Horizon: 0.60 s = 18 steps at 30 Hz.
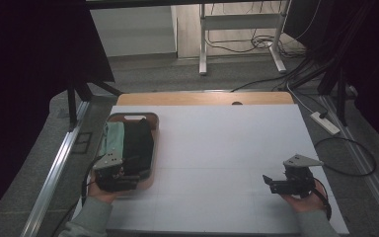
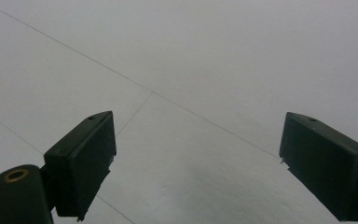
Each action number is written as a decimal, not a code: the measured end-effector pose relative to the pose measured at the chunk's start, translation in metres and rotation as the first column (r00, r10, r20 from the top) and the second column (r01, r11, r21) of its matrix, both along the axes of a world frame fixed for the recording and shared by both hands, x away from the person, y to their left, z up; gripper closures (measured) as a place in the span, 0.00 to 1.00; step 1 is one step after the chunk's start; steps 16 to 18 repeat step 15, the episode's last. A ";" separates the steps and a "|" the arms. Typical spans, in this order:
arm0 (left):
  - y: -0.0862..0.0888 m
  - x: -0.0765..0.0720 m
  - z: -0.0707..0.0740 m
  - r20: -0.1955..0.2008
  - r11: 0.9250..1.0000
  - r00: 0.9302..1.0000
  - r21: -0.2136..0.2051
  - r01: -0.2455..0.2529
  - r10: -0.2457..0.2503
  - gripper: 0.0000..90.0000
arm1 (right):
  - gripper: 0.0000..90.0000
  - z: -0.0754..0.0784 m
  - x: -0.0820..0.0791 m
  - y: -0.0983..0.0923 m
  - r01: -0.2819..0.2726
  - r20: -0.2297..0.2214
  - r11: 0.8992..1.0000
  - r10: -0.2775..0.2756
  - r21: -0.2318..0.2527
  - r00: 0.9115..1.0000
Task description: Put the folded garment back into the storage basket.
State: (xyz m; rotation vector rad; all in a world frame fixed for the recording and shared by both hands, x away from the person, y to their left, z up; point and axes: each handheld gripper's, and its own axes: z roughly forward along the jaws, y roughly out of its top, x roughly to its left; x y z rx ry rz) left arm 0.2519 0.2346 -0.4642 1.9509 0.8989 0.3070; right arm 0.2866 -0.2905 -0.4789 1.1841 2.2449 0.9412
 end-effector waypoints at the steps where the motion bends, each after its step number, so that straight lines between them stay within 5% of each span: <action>1: 0.000 0.000 -0.001 -0.001 1.000 1.000 0.002 0.001 -0.001 0.35 | 0.12 0.000 0.000 0.000 0.000 0.000 1.000 0.000 0.000 1.000; 18: -0.001 0.001 -0.001 0.004 1.000 1.000 0.006 -0.001 0.001 0.35 | 0.12 0.000 0.000 0.000 0.000 0.002 1.000 0.000 0.000 1.000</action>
